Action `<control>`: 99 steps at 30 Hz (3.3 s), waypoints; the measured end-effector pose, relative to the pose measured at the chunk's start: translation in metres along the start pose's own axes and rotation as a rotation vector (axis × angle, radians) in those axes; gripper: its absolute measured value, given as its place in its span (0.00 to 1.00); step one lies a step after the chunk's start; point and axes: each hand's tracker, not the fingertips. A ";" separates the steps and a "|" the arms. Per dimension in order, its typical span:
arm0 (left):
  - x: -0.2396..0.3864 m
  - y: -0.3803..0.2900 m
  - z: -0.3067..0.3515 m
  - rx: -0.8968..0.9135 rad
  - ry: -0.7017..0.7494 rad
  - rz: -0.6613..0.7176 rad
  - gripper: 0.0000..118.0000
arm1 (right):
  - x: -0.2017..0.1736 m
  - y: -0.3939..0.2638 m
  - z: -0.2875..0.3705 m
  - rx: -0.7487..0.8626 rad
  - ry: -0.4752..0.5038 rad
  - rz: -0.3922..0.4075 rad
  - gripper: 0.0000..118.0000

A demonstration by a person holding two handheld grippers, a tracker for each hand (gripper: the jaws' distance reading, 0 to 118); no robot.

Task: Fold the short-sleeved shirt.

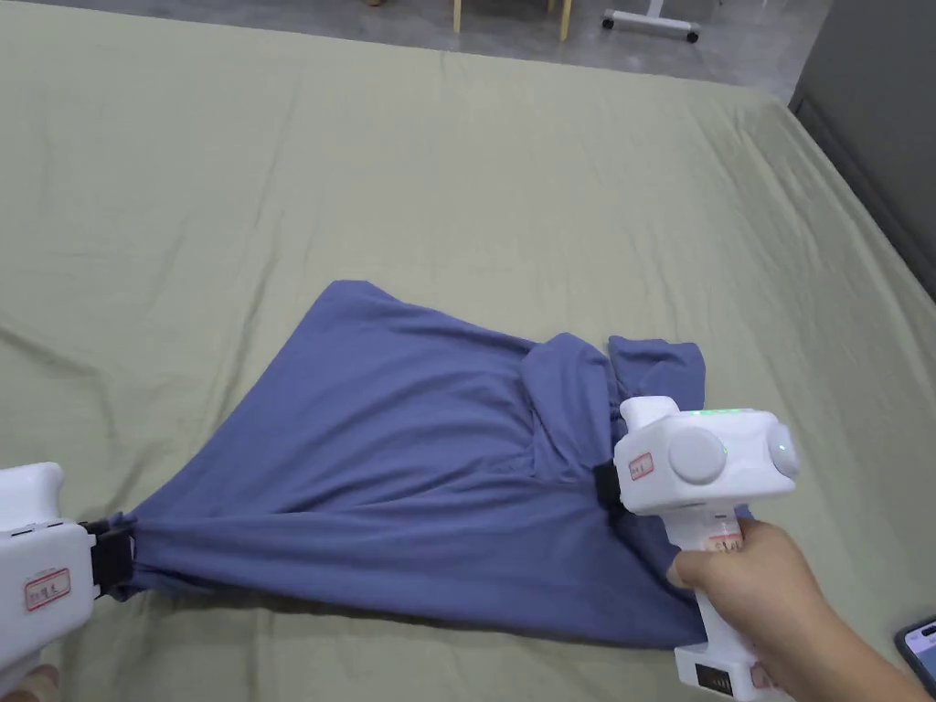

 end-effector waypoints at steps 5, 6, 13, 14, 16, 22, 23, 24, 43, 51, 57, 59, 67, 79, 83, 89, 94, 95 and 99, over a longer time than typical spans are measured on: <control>0.002 0.012 0.004 0.022 -0.011 0.029 0.00 | 0.013 0.000 0.070 0.168 0.160 -0.079 0.05; 0.004 0.017 0.007 0.030 -0.013 0.030 0.00 | 0.016 0.003 0.090 0.209 0.173 -0.087 0.05; 0.035 0.123 0.043 0.209 -0.103 0.029 0.00 | 0.019 0.059 0.259 0.565 0.049 0.084 0.05; 0.043 0.146 0.052 0.252 -0.121 -0.001 0.00 | 0.020 0.072 0.281 0.593 0.042 0.086 0.05; 0.066 0.200 0.076 0.338 -0.140 -0.066 0.00 | 0.018 0.101 0.324 0.659 -0.021 0.122 0.05; 0.114 0.351 0.156 0.563 -0.101 -0.224 0.00 | 0.011 0.199 0.409 0.763 -0.216 0.191 0.05; 0.120 0.371 0.167 0.588 -0.087 -0.252 0.00 | 0.008 0.213 0.419 0.767 -0.251 0.213 0.05; 0.125 0.389 0.178 0.606 -0.067 -0.262 0.00 | 0.005 0.227 0.428 0.764 -0.280 0.226 0.05; 0.161 0.462 0.178 0.529 0.084 -0.321 0.00 | 0.001 0.347 0.410 0.611 -0.275 0.219 0.05; 0.141 0.411 0.039 0.271 0.093 -0.337 0.00 | 0.014 0.317 0.250 0.435 -0.226 0.217 0.05; 0.113 0.324 -0.056 0.056 0.037 -0.279 0.00 | 0.033 0.238 0.122 0.253 -0.072 0.054 0.05; 0.099 0.288 -0.073 0.004 0.017 -0.234 0.00 | 0.040 0.205 0.092 0.212 -0.057 0.035 0.05; 0.049 0.149 -0.055 -0.083 -0.103 -0.192 0.00 | 0.052 0.058 0.091 0.194 0.042 -0.032 0.05; -0.006 0.010 0.039 -0.150 -0.153 -0.060 0.00 | 0.034 -0.121 0.146 0.103 0.075 -0.060 0.05; -0.005 -0.009 0.016 -0.231 -0.128 -0.073 0.00 | 0.035 -0.148 0.117 0.022 0.059 -0.111 0.05; -0.003 -0.022 -0.040 -0.384 -0.056 -0.111 0.00 | 0.045 -0.151 0.070 -0.075 0.042 -0.155 0.05; -0.001 -0.023 -0.037 -0.369 -0.064 -0.108 0.00 | 0.047 -0.153 0.050 -0.120 0.043 -0.164 0.05; -0.001 -0.026 -0.036 -0.365 -0.065 -0.120 0.00 | 0.046 -0.152 0.049 -0.126 0.042 -0.155 0.05; -0.005 -0.034 -0.036 -0.340 -0.071 -0.064 0.07 | 0.051 -0.153 0.051 -0.121 0.060 -0.136 0.15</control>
